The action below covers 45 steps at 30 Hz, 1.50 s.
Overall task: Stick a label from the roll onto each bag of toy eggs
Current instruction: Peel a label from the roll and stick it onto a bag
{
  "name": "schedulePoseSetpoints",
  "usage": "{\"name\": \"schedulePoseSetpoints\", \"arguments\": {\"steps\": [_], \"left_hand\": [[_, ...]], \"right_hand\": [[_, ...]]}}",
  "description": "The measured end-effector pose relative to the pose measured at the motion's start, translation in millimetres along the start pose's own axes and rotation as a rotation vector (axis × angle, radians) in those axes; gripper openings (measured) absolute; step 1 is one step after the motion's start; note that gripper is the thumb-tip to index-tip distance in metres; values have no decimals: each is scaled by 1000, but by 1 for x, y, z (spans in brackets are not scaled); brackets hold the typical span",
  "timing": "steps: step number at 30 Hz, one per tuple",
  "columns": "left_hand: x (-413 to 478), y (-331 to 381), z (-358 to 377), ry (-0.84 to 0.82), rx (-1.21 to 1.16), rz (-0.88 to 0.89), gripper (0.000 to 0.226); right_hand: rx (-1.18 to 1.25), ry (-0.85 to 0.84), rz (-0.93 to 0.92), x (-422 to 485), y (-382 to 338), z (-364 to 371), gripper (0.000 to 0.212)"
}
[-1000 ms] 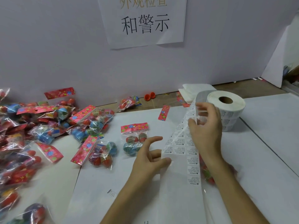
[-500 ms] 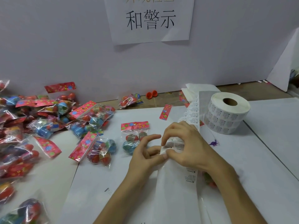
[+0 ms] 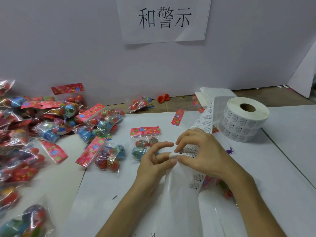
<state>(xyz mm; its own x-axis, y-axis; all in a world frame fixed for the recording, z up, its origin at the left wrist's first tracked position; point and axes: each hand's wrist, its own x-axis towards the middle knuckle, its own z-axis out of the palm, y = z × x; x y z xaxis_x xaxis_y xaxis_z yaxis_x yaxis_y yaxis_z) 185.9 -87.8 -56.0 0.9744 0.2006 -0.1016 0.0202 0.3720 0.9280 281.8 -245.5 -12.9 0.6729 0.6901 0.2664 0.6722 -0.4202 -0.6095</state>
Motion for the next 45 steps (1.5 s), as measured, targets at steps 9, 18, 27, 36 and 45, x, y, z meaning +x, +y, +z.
{"name": "schedulePoseSetpoints", "arguments": {"steps": [9, 18, 27, 36, 45], "left_hand": [[0, 0, 1, 1, 5, -3, 39], [1, -3, 0, -30, 60, 9, 39], [2, -9, 1, -60, 174, 28, 50], [-15, -13, 11, -369, 519, 65, 53], [-6, 3, 6, -169, 28, 20, 73]], "right_hand": [[40, -7, 39, 1, 1, -2, 10], [7, -18, 80, 0, 5, -3, 3], [43, 10, 146, 0, 6, -5, 17], [62, 355, 125, 1, 10, -10, 16], [25, 262, 48, 4, 2, 11, 27]]}}
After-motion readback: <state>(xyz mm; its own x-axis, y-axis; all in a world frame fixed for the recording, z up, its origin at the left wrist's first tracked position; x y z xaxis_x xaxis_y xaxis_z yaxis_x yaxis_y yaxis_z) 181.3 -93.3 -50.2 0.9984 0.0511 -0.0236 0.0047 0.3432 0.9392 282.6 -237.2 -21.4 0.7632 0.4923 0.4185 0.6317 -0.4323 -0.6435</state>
